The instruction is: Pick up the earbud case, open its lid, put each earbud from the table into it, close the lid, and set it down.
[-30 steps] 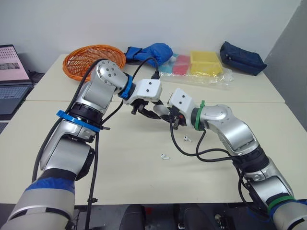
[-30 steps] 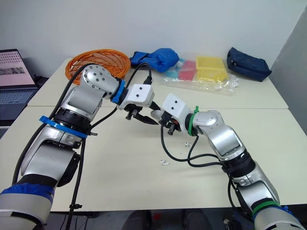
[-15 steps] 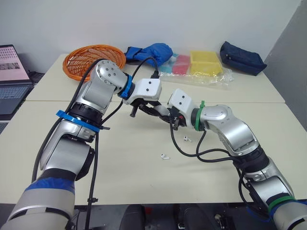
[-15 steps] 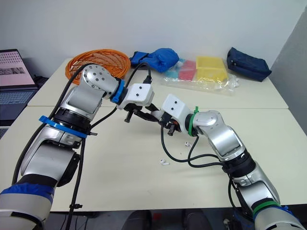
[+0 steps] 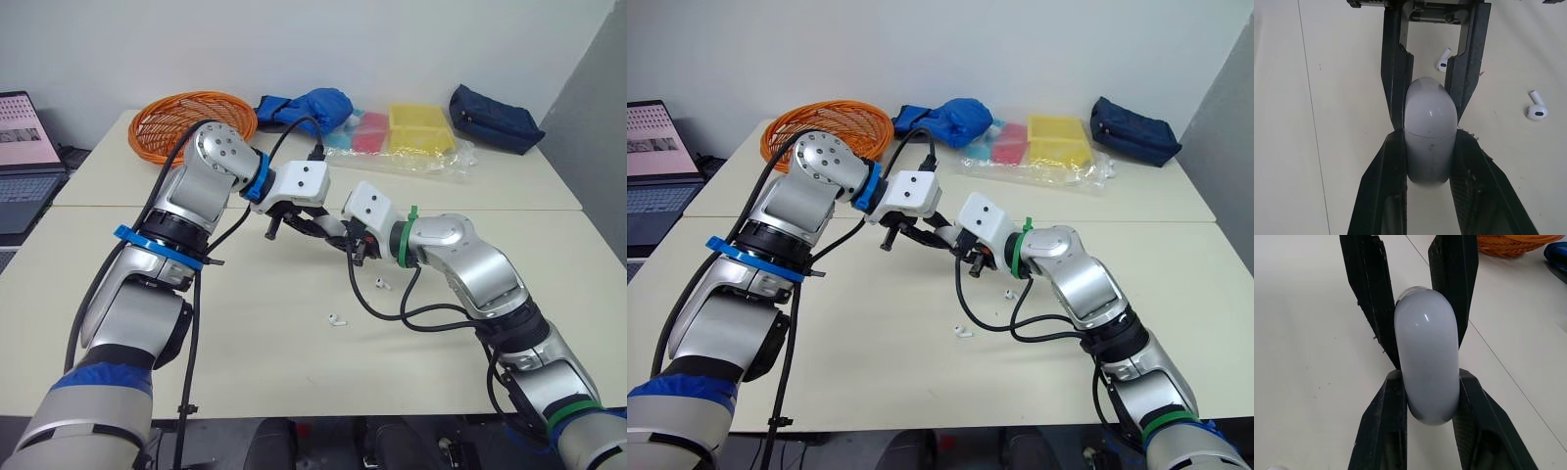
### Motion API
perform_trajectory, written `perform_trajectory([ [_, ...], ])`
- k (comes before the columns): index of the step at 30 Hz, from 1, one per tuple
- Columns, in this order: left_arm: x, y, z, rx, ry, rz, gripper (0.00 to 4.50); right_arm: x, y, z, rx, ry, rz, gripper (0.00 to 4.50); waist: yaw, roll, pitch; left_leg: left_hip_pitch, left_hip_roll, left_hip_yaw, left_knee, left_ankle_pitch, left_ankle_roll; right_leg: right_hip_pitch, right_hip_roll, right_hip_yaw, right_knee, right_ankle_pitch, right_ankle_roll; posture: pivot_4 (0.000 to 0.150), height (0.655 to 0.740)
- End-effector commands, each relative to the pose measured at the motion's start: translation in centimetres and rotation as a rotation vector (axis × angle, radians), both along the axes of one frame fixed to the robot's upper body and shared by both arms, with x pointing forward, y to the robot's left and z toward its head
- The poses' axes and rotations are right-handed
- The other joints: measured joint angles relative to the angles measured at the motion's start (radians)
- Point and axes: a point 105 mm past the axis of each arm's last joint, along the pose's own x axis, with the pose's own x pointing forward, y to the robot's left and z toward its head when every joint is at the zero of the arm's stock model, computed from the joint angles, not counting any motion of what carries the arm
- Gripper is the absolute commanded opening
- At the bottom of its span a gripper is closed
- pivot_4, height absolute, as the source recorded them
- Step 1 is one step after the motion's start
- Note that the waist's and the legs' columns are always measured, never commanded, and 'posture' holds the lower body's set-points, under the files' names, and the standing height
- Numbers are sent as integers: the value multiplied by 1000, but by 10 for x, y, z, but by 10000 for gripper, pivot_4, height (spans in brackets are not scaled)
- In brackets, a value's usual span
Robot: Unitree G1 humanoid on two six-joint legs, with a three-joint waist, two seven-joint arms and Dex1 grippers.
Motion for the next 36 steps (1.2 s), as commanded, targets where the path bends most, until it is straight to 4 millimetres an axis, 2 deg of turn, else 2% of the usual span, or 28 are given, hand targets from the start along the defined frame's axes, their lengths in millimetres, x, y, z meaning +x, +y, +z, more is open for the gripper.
perform_trajectory([
  [1,-2,0,9,-47,-11,-5,7665,-1,-5,22,63,-59,8,18257,0,0,0,0,0,0,0,0,0,0,0,0,0,0,0,1500,7400],
  [5,-3,-1,9,-107,29,10,7665,-4,-14,21,99,-14,5,32227,0,0,0,0,0,0,0,0,0,0,0,0,0,0,0,1500,7400],
  [9,-10,20,-14,-291,357,145,7665,-30,-48,36,169,28,45,44825,0,0,0,0,0,0,0,0,0,0,0,0,0,0,0,1500,7400],
  [14,-21,27,-24,-457,484,183,7665,-43,-63,52,178,67,86,44825,-4,0,0,0,0,0,0,0,0,0,0,0,0,0,0,1500,7400],
  [17,-32,17,-15,-663,635,217,7665,-41,-59,56,141,37,94,44825,-2,0,0,1,0,-2,0,0,0,0,0,0,2,0,0,1500,7400],
  [20,-44,11,-11,-743,693,197,7665,-45,-55,51,132,71,119,44825,-2,0,0,1,0,-3,2,0,0,1,0,0,4,0,0,1500,7400],
  [22,-55,7,-18,-760,718,181,7665,-49,-48,48,137,97,143,44825,-2,0,0,3,-1,-2,2,0,0,2,-1,0,4,0,0,1500,7400],
  [25,-57,2,-23,-768,698,215,7665,-48,-40,50,166,117,143,44825,-2,0,0,4,-1,-2,1,0,0,4,-1,1,4,0,0,1500,7400],
  [32,-62,-2,-21,-760,666,190,7665,-43,-36,57,155,101,150,44825,0,0,0,9,-1,-2,1,0,0,8,-1,1,4,0,0,1500,7400],
  [36,-64,-5,-19,-764,662,172,7665,-32,-38,56,152,89,93,44825,0,0,0,10,-1,-2,1,0,0,10,-1,1,2,0,0,1500,7400],
])
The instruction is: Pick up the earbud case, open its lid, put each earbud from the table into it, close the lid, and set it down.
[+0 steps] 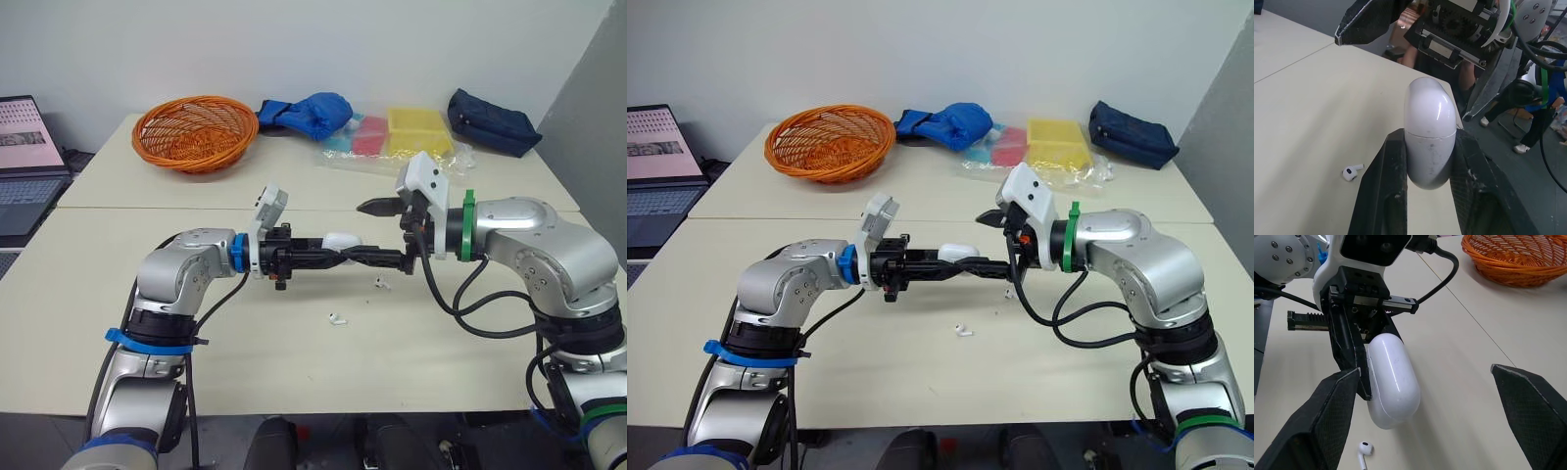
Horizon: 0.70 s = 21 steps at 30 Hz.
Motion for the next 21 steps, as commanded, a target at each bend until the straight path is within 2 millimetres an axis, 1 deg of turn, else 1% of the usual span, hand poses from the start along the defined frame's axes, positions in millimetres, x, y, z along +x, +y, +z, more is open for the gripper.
perform_trajectory([
  [1,-7,-5,13,-21,-59,-44,7665,6,-1,13,5,-61,-28,44825,0,0,0,0,0,0,0,0,0,0,0,0,0,0,0,1500,7400],
  [4,-8,-5,13,-29,-46,-46,7665,7,-1,13,5,-64,-31,44825,0,0,0,0,0,0,-1,0,0,0,0,0,-2,0,0,1500,7400],
  [8,-9,-4,10,-25,-54,-54,7665,23,-14,22,1,-91,-122,44825,0,0,0,0,0,0,-1,0,0,0,0,0,-2,0,0,1500,7400],
  [12,-8,-5,10,-26,-60,-53,7665,25,-18,30,29,-83,-140,44825,0,0,0,0,0,1,-1,0,0,0,0,0,-2,0,0,1500,7400],
  [16,-7,-6,9,-24,-75,-45,7665,20,-18,32,33,-66,-124,44825,0,0,0,0,0,1,-2,0,0,0,0,0,-2,0,0,1500,7400],
  [18,5,-5,11,-36,-154,32,7665,10,-18,36,61,-8,-87,44825,1,0,0,0,0,1,-2,0,0,0,0,0,-2,0,0,1500,7400],
  [19,12,-4,15,-67,-209,85,7665,6,-19,37,69,20,-72,44825,1,0,0,-1,0,1,-2,0,0,0,0,0,-2,0,0,1500,7400],
  [21,19,-3,20,-106,-263,139,7665,2,-21,37,73,46,-63,44825,3,0,0,-1,0,1,-1,0,0,0,-1,0,-3,0,0,1500,7400],
])
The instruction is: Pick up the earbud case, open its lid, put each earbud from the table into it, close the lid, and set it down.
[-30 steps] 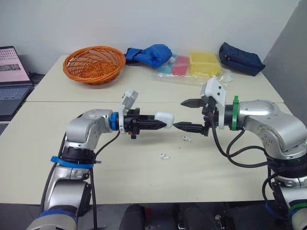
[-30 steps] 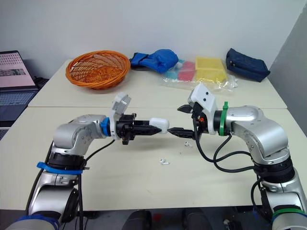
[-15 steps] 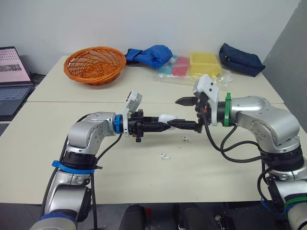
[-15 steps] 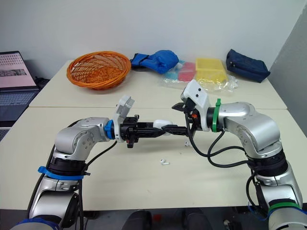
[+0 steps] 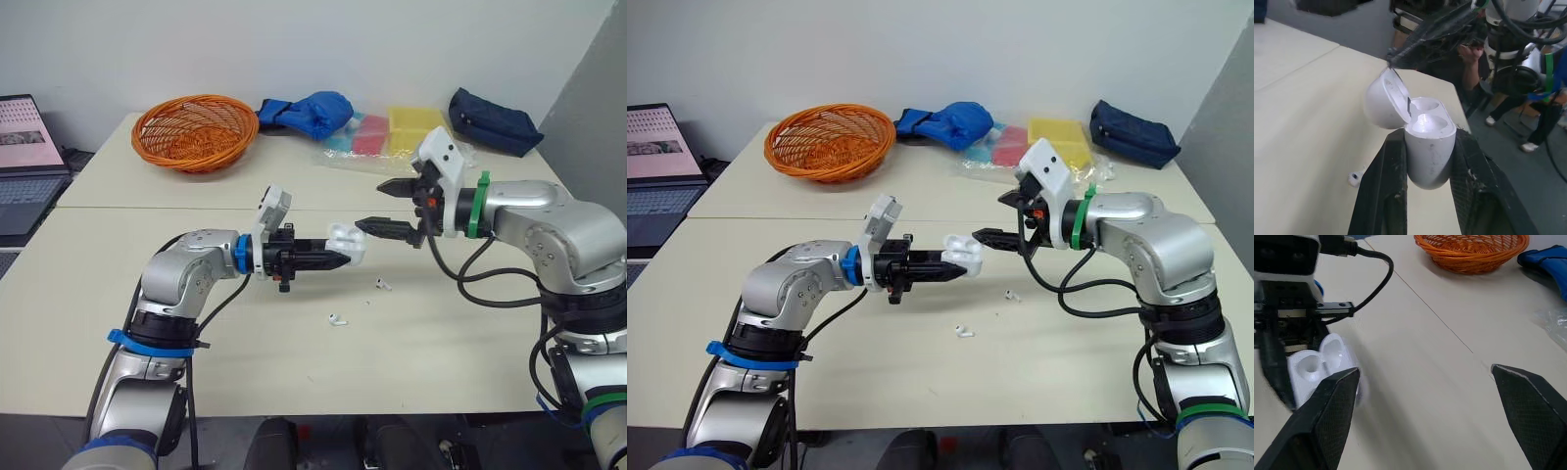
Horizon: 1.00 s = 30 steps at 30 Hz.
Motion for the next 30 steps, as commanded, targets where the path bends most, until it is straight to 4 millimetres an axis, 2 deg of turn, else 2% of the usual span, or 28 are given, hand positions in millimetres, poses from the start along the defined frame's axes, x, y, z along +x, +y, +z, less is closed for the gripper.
perform_trajectory([
  [1,18,8,21,-95,-171,149,7665,-10,-5,19,52,-21,19,44825,1,0,0,0,0,0,0,0,0,0,0,0,0,0,0,1500,7400],
  [4,39,21,34,-178,-264,340,7665,-2,-16,17,114,3,-45,44825,1,0,0,0,0,0,0,0,0,0,0,0,0,0,0,1500,7400],
  [8,47,30,32,-177,-334,437,7665,0,-24,7,86,-20,-79,44825,0,0,0,0,0,0,0,0,0,0,0,1,0,0,0,1500,7400],
  [10,52,42,27,-181,-336,536,7665,0,-30,-10,39,-52,-109,44825,1,0,0,-1,0,0,-1,0,0,0,0,0,-1,0,0,1500,7400],
  [13,47,48,19,-171,-332,590,7665,-15,-27,-43,-75,8,-43,44825,-1,0,0,-1,0,1,-1,0,0,0,0,1,-2,0,1,1500,7400],
  [17,38,47,23,-181,-359,607,7665,-21,-14,-53,-76,1,-10,44825,-4,0,0,-1,0,1,-1,0,0,-1,0,1,-1,-1,2,1500,7400],
  [19,35,49,22,-186,-357,625,7665,-30,2,-61,-97,-10,43,44825,-3,0,0,-1,0,-1,0,0,0,-1,0,0,-1,0,1,1500,7400],
  [22,25,56,18,-167,-376,647,7665,-40,31,-87,-151,-38,137,44825,-6,0,0,4,0,0,-1,0,0,2,0,1,0,0,1,1500,7400],
  [25,16,61,12,-160,-366,664,7665,-44,54,-107,-108,-7,171,44825,-6,0,0,5,1,1,-2,0,0,2,0,2,-1,0,1,1500,7400],
  [30,6,58,8,-145,-376,663,7665,-39,60,-130,-135,-40,198,44825,4,-1,0,3,0,1,-1,0,0,2,-1,1,-1,0,1,1500,7400],
])
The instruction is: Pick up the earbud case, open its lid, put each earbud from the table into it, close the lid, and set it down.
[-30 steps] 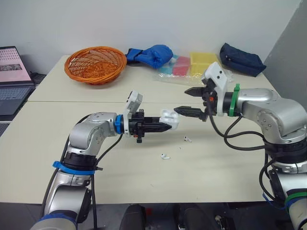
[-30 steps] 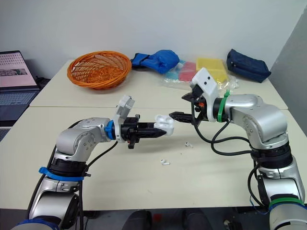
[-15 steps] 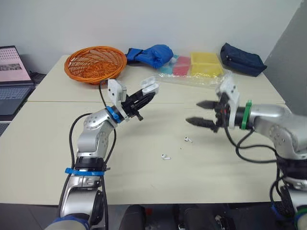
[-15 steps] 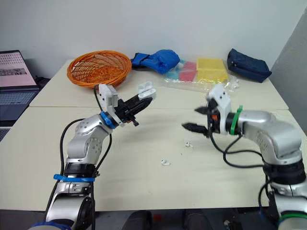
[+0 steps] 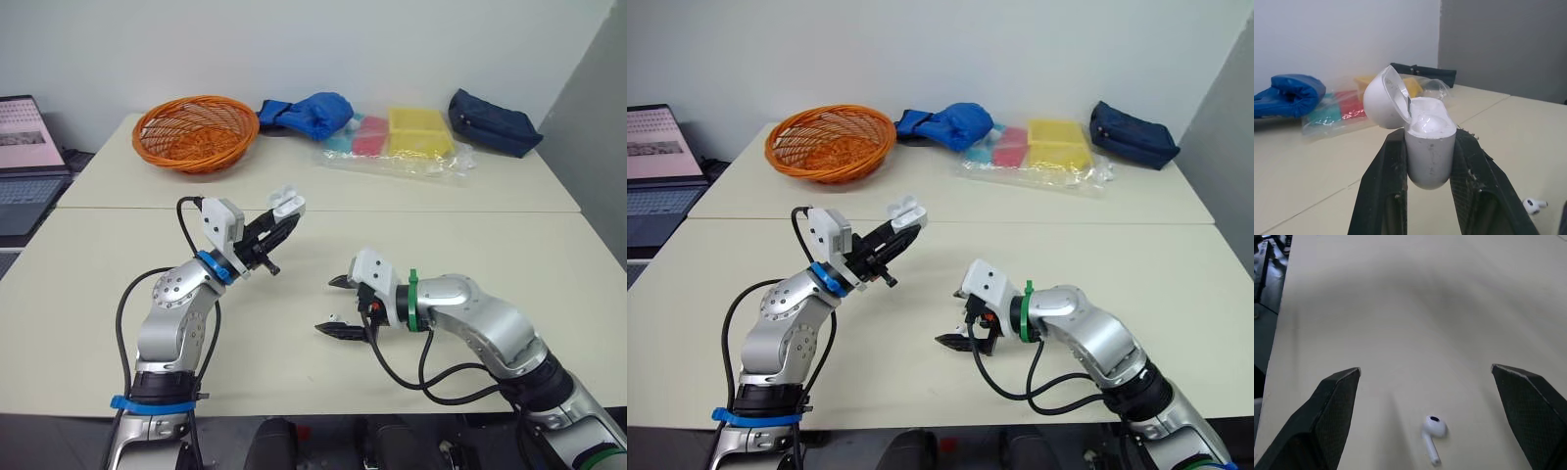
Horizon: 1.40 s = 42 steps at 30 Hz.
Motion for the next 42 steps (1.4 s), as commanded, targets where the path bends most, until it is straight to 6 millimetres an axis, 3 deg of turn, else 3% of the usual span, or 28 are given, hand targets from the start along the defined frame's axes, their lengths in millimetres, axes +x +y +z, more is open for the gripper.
perform_trajectory([
  [1,-8,-4,20,-8,-83,-4,7665,5,1,-4,-8,-72,31,44825,4,0,0,0,-1,0,0,0,0,0,-1,0,0,0,0,1500,7400],
  [10,-6,0,24,-2,-99,14,7665,13,-20,-40,-118,-52,36,44825,1,0,0,0,-1,1,0,0,0,0,-1,0,0,0,0,1500,7400],
  [18,-4,-2,25,3,-102,11,7665,10,-14,-48,-113,-58,46,44825,-1,-1,0,1,0,1,-1,0,0,0,-1,0,0,0,0,1500,7400],
  [22,-1,-6,27,13,-113,0,7665,15,-11,-54,-140,-60,68,36216,-4,-1,0,2,0,1,-1,0,0,1,0,0,0,0,0,1500,7400],
  [31,0,-3,24,12,-113,15,7665,14,-14,-58,-164,-41,67,4553,-5,-1,-1,4,1,-1,-1,0,0,1,2,1,1,2,-2,1500,7400],
  [37,-3,-5,23,15,-113,15,7665,14,-33,-50,-177,-48,52,4149,-3,-1,-1,4,0,-1,-1,0,0,1,1,1,0,2,-2,1500,7400],
  [39,-4,-6,23,12,-113,15,7665,17,-55,-37,-203,-88,32,4149,10,0,0,3,-1,0,-1,0,0,1,1,1,0,2,-2,1500,7400],
  [42,-4,-6,20,14,-103,12,7665,16,-110,-7,-283,-110,-12,4149,29,0,0,0,-3,1,0,0,0,0,-3,1,-2,1,-2,1500,7400],
])
